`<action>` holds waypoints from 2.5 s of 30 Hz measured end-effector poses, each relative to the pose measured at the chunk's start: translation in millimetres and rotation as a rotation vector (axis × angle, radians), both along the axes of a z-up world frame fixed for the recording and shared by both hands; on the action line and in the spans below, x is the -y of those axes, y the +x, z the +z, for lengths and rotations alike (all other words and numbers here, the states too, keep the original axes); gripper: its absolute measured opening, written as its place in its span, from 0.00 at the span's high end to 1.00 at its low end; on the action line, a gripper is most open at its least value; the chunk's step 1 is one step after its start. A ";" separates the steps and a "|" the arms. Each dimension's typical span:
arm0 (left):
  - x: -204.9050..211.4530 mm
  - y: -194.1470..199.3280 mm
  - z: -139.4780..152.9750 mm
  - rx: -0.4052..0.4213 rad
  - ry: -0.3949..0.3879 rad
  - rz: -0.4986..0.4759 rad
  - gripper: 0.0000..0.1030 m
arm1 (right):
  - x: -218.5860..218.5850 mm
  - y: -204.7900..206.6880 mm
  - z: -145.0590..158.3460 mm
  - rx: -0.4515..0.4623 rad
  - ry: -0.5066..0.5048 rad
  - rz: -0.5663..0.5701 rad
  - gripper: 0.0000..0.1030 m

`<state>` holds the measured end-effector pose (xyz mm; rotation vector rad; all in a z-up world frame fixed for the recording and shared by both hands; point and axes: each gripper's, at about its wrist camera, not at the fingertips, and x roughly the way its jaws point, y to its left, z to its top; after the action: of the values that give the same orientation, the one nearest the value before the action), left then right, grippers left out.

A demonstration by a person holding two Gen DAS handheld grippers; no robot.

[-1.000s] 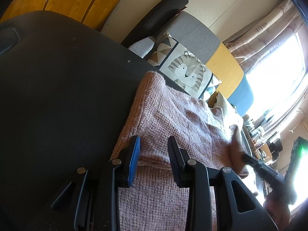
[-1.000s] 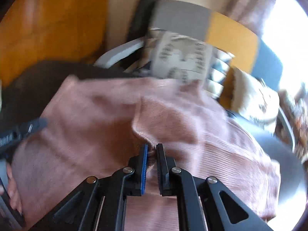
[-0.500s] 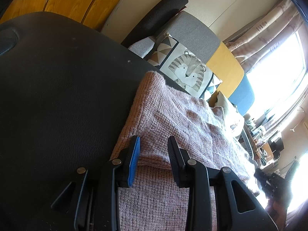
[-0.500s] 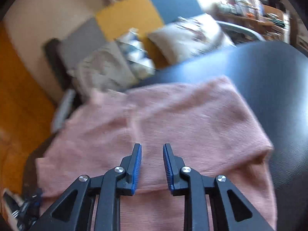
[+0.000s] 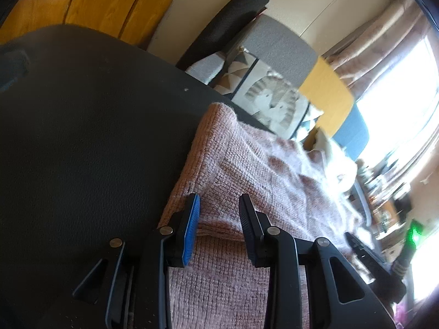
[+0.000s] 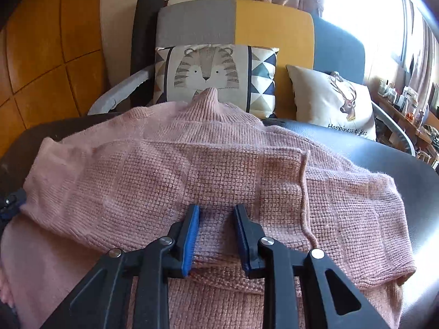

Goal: Fold clothes

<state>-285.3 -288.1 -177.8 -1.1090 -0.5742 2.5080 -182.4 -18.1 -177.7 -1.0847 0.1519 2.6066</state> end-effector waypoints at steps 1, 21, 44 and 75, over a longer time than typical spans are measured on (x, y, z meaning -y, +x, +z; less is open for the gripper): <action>-6.2 3.6 7.3 -0.017 -0.048 -0.001 0.67 | -1.3 1.3 -0.1 -0.006 -0.004 -0.001 0.75; -42.1 -95.5 -4.6 -0.015 -0.143 -0.128 0.75 | -15.0 1.3 -2.5 -0.070 -0.100 0.006 0.75; -33.8 -31.9 54.0 -0.092 -0.228 -0.100 0.79 | -35.7 11.3 19.3 -0.029 -0.150 0.149 0.75; -68.2 -48.3 11.9 -0.108 -0.165 -0.173 0.46 | -135.9 -134.2 20.0 0.080 -0.293 0.157 0.70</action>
<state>-333.7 -219.9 -166.0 -1.0239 -0.2341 2.4791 -316.6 117.8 -157.7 -1.3466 0.4605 2.7340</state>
